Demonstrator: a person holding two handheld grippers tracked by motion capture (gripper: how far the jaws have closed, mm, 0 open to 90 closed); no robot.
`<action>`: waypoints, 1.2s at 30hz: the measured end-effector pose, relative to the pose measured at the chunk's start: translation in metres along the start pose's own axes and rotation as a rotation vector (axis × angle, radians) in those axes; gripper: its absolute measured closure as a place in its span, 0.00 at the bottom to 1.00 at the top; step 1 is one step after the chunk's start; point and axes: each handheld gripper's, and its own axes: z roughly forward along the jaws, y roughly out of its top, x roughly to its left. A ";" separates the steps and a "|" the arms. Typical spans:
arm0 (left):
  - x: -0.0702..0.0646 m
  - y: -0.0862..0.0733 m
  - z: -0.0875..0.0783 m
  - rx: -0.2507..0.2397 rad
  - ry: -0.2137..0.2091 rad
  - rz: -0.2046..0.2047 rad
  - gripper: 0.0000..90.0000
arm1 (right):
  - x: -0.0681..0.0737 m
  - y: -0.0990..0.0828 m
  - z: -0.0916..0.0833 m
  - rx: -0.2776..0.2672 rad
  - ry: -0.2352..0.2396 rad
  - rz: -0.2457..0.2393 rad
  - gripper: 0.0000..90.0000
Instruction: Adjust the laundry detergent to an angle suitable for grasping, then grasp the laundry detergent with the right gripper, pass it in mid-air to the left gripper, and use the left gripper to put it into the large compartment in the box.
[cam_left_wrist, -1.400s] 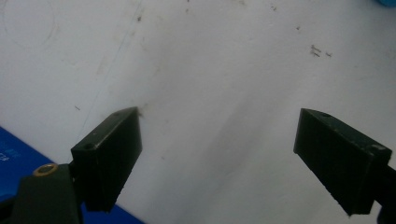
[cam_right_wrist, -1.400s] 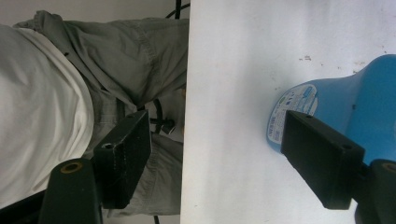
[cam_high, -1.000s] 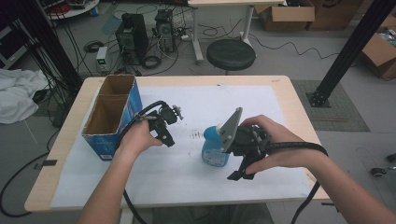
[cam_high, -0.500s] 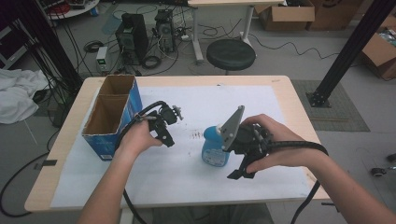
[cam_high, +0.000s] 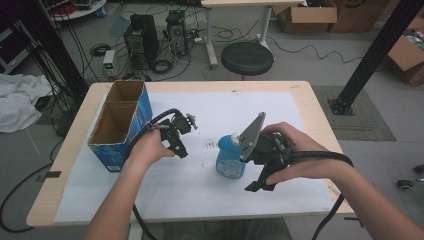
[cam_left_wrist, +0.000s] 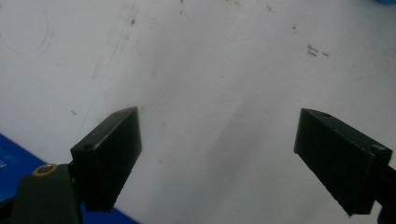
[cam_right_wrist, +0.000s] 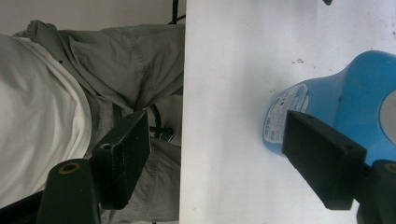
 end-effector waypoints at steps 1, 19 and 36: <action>0.000 0.000 0.000 0.000 0.000 0.000 0.17 | 0.000 0.000 0.000 -0.001 0.000 0.001 0.26; -0.005 0.006 -0.002 0.004 0.009 0.019 0.17 | 0.004 -0.011 -0.011 -0.044 -0.020 0.016 0.25; -0.004 0.002 -0.006 0.000 0.017 0.011 0.17 | -0.004 -0.044 -0.029 -0.252 -0.070 0.087 0.20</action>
